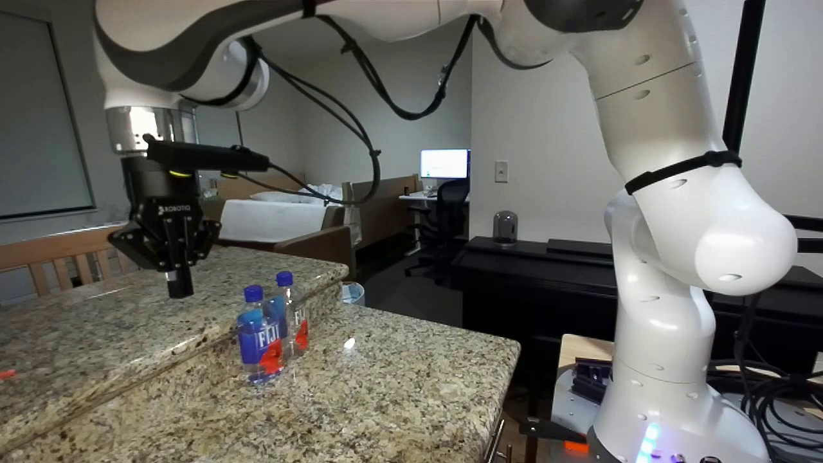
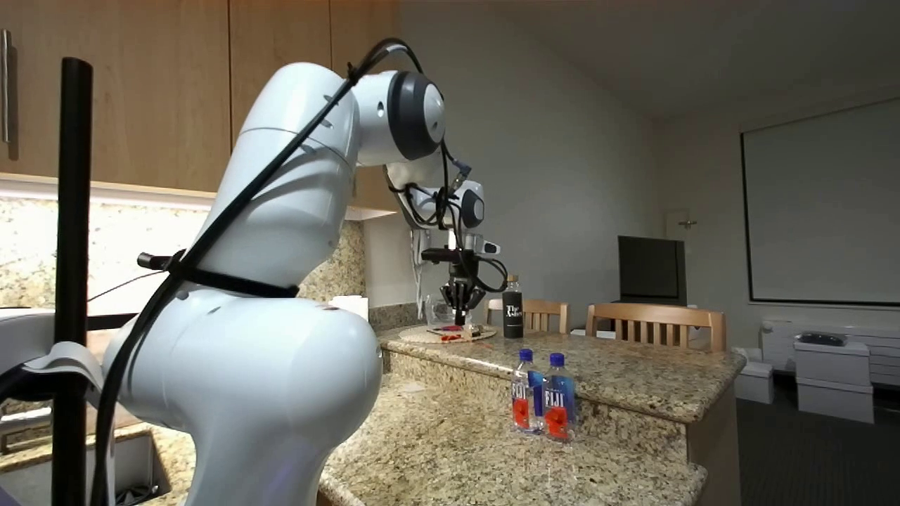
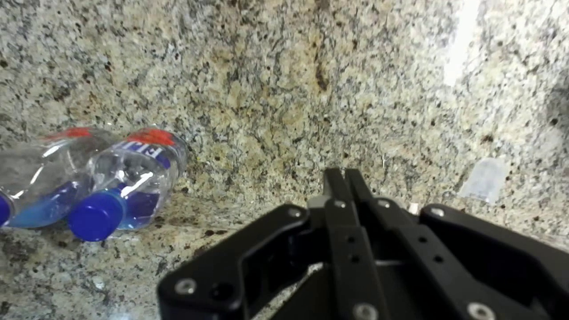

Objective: Move the bottles to the right

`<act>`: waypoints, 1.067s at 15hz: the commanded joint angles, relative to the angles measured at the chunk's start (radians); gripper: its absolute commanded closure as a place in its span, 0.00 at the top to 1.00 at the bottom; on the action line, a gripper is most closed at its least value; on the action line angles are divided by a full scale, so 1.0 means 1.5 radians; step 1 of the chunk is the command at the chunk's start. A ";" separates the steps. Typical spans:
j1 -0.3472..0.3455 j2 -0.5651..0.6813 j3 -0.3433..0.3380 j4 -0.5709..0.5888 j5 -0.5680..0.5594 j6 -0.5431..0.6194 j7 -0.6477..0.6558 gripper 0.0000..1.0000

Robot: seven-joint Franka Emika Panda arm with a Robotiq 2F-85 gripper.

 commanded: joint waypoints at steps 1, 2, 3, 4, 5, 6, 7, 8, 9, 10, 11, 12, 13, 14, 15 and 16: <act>-0.026 -0.141 0.021 -0.159 0.003 0.021 -0.044 0.07; -0.030 -0.170 0.024 -0.191 0.005 0.022 -0.055 0.07; -0.039 -0.201 0.024 -0.223 0.010 0.018 -0.071 0.07; -0.047 -0.231 0.024 -0.256 0.016 0.020 -0.086 0.07; -0.056 -0.263 0.022 -0.290 0.024 0.019 -0.101 0.07; -0.065 -0.296 0.018 -0.324 0.034 0.018 -0.119 0.07; -0.072 -0.333 0.015 -0.356 0.043 0.009 -0.128 0.07; -0.081 -0.366 0.010 -0.386 0.051 0.004 -0.137 0.07; -0.090 -0.400 0.004 -0.416 0.058 -0.001 -0.145 0.07; -0.097 -0.436 -0.001 -0.448 0.060 -0.005 -0.150 0.07; -0.105 -0.464 -0.008 -0.473 0.062 -0.008 -0.153 0.07; -0.111 -0.498 -0.012 -0.498 0.058 -0.014 -0.156 0.07; -0.118 -0.540 -0.021 -0.520 0.056 -0.034 -0.161 0.07; -0.123 -0.566 -0.027 -0.538 0.053 -0.045 -0.167 0.07; -0.129 -0.587 -0.036 -0.547 0.051 -0.065 -0.176 0.07; -0.132 -0.612 -0.039 -0.560 0.048 -0.076 -0.177 0.07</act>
